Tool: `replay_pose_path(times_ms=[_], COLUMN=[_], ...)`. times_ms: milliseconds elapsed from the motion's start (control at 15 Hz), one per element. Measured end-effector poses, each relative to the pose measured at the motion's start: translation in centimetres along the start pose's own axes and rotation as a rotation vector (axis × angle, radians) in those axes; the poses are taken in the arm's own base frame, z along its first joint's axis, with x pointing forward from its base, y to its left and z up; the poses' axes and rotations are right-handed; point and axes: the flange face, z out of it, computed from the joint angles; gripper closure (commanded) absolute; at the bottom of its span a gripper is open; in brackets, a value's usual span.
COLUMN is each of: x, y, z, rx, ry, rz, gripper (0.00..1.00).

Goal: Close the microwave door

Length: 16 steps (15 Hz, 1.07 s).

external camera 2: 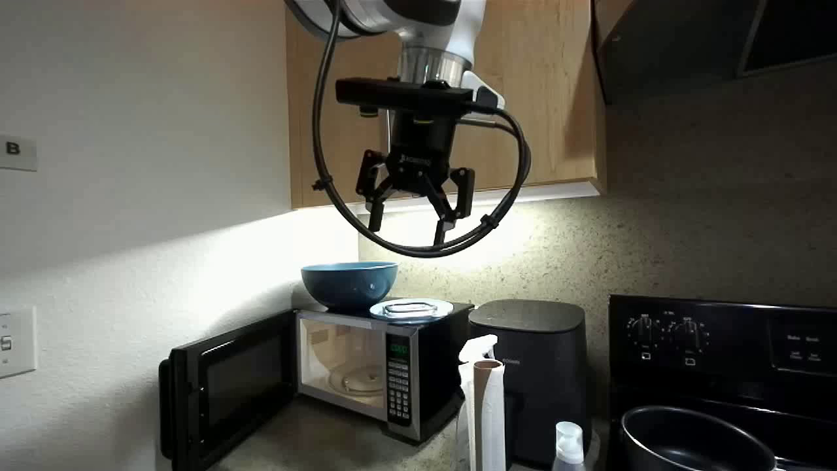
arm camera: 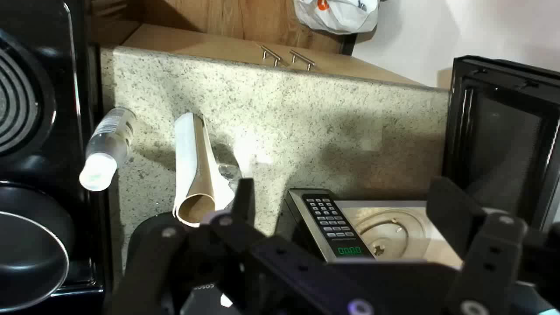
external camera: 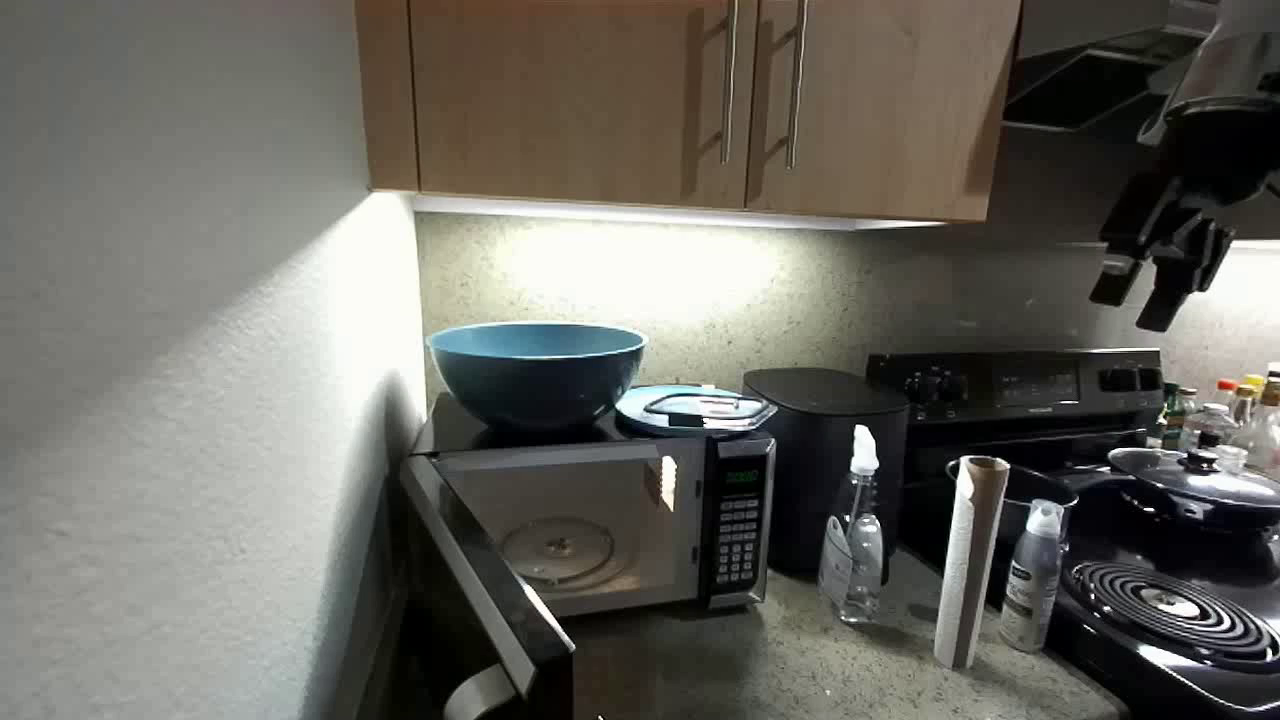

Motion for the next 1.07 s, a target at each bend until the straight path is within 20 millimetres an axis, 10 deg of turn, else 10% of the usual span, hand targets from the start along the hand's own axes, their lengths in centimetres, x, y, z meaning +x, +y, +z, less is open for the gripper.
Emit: replay_pose_path(times_ms=[667, 1067], x=[-0.2, 0.0], y=[-0.1, -5.9], z=[0.2, 6.4], rx=[0.005, 0.136], ry=[-0.022, -0.310], rz=[0.001, -0.102], gripper=[0.00, 0.00])
